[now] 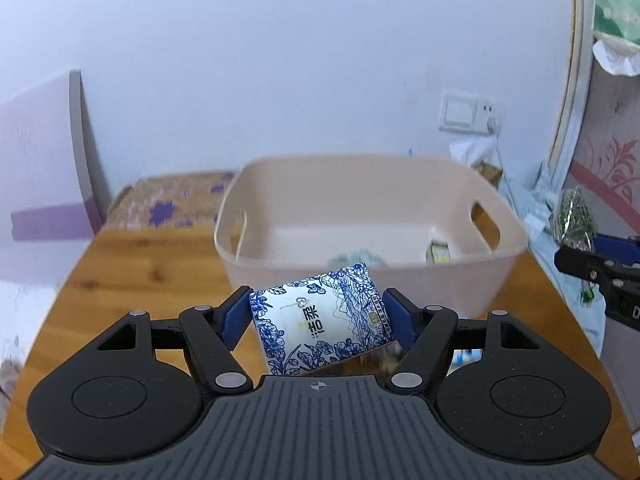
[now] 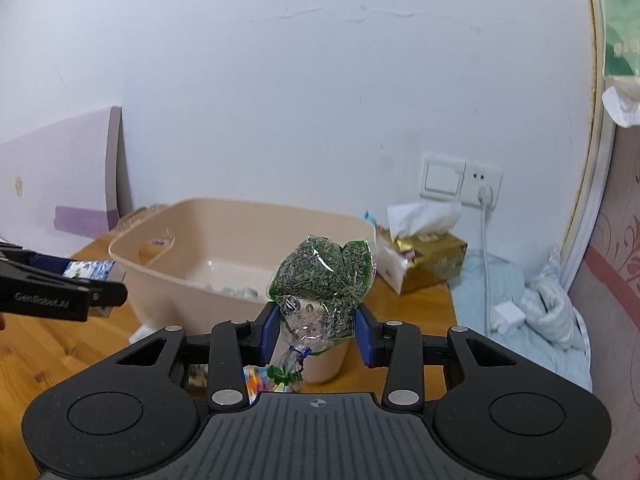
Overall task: Organize objects
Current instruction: 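Lift both held items and carry them over the beige bin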
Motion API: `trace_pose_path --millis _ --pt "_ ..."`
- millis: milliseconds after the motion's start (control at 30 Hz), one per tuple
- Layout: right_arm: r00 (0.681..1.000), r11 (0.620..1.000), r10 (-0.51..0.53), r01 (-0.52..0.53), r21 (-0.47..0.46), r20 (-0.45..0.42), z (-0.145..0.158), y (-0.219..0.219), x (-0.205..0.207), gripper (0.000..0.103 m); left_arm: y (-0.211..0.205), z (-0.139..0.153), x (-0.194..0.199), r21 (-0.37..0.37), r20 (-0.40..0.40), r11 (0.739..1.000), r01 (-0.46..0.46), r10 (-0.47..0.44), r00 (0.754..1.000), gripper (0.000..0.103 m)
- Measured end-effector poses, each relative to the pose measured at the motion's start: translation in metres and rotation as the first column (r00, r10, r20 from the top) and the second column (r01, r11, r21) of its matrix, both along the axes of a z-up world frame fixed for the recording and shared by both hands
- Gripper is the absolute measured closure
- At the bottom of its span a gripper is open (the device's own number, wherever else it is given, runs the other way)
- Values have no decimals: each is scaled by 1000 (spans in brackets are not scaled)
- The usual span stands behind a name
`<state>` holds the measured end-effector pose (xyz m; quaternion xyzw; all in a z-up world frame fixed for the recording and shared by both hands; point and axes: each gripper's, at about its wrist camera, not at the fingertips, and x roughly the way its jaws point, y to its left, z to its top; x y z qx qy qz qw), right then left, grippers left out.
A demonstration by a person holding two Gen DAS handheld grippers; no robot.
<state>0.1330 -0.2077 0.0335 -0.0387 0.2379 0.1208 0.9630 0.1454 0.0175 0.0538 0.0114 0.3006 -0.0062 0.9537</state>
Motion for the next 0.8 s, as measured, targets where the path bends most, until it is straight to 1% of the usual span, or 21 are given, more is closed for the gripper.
trace_pose_path --millis 167,367,467,600,667,800 --pt "1000 1000 1 -1 12 27 13 6 10 65 2 13 23 28 63 1000 -8 6 998 31" --pt "999 1000 12 -12 3 48 22 17 29 65 1 16 54 45 77 999 -4 0 997 31" --pt "999 1000 17 -17 -3 51 22 25 40 65 1 13 73 18 42 1000 16 -16 999 31" --pt "999 1000 20 -19 -18 43 17 35 58 65 -7 3 98 34 0 999 21 -21 1000 31" --pt "999 999 20 -19 -30 35 13 40 66 65 -10 -4 109 26 -23 999 22 -22 1000 31" --pt "1000 999 28 -28 -42 2 3 48 82 65 -17 -21 130 30 -72 999 28 -26 997 31"
